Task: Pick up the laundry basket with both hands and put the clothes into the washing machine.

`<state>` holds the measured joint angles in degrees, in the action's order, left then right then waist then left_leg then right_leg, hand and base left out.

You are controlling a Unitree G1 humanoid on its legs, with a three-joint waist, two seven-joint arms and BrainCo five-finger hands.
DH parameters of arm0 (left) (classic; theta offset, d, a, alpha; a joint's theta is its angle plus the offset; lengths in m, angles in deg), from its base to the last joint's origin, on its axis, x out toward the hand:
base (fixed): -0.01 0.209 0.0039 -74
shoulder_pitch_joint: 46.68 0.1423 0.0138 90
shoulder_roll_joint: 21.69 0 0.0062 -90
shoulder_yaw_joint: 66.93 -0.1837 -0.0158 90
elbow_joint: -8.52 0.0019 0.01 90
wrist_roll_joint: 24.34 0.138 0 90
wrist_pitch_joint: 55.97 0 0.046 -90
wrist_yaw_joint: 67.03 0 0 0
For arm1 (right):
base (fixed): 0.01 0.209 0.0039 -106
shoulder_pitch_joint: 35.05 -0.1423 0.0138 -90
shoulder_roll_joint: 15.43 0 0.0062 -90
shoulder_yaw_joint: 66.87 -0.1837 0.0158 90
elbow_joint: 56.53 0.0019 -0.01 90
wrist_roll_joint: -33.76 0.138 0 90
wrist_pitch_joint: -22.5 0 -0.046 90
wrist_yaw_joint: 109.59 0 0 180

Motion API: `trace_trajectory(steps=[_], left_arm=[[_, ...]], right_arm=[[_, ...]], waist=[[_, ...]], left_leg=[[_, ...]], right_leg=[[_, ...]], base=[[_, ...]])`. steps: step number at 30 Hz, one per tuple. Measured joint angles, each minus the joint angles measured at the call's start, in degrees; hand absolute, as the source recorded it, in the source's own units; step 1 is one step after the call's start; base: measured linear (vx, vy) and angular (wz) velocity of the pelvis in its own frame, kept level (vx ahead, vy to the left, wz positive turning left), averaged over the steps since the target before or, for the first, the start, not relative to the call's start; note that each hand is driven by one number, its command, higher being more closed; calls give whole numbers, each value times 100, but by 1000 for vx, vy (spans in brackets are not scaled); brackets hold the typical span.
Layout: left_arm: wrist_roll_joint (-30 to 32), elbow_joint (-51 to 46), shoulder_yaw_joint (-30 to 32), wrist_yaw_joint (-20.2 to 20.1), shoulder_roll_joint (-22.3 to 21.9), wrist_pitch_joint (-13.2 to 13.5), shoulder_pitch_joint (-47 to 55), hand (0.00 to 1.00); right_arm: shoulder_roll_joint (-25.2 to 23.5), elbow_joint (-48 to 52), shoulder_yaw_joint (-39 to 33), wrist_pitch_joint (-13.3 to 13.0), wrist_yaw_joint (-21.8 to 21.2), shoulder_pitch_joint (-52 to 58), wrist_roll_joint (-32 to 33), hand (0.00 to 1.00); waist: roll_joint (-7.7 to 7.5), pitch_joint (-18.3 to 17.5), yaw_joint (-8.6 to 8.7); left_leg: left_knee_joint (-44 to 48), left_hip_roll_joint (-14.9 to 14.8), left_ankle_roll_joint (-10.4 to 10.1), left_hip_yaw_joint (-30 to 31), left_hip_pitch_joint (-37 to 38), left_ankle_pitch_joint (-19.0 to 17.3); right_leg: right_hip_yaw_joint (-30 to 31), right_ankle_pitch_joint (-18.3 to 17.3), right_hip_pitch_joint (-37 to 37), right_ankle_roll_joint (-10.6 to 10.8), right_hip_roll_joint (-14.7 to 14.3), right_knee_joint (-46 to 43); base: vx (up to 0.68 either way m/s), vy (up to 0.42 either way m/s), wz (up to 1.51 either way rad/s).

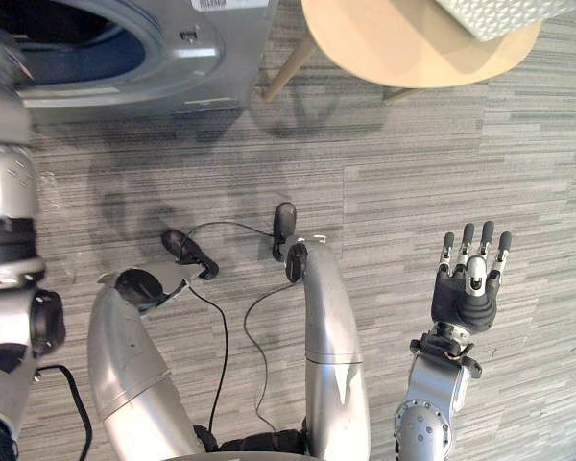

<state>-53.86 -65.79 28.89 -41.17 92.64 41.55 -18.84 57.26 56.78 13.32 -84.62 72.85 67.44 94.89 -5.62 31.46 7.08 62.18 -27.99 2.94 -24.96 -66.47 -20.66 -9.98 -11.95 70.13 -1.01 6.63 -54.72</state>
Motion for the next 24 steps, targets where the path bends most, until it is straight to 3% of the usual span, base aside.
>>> trace_trajectory(steps=[3, 5, 6, 9, 13, 24], left_arm=[[-217, 133, -306, -97, 63, -1, -25, 100], [-405, 449, -838, -239, 92, 2, -221, 100], [-549, 758, -1231, -329, 80, 3, -429, 0], [-822, 1501, -2036, -383, 75, 3, -889, 0], [-1080, 2210, -2487, -454, 75, 2, -1428, 0], [-1389, 2528, -2602, -607, 45, 42, -1820, 0]], right_arm=[[103, -14, -89, 1, 1, 74, -4, 0], [217, -36, -119, 9, 1, 82, -98, 0], [321, -82, -109, 31, -7, 78, -144, 0], [561, -138, -115, 85, -16, 75, -229, 0], [628, -140, -224, 111, -9, 84, -231, 0], [625, -142, -290, 151, 3, 134, -231, 0]], waist=[[6, -2, -28], [6, -2, -157], [6, -2, -229], [6, -2, -332], [8, -3, -335], [114, -6, -321]], left_leg=[[-273, 53, 85, -98, 215, 162], [-455, 144, 160, -180, 404, 251], [-562, 223, 165, -190, 508, 298], [-811, 319, 193, -231, 692, 400], [-1154, 430, 143, -449, 776, 478], [-1505, 439, 21, -916, 773, 555]], right_leg=[[-48, 298, -207, -2, -10, 284], [-48, 355, -344, -61, 31, 402], [-43, 364, -441, -60, 57, 465], [-59, 523, -665, -27, 55, 759], [63, 694, -730, 22, 34, 1241], [136, 1096, -740, 144, 55, 2019]], base=[[-46, -23, 7], [-19, -11, 15], [-32, -9, 17], [-79, -7, 10], [-150, 10, -6], [-112, 33, -7]])
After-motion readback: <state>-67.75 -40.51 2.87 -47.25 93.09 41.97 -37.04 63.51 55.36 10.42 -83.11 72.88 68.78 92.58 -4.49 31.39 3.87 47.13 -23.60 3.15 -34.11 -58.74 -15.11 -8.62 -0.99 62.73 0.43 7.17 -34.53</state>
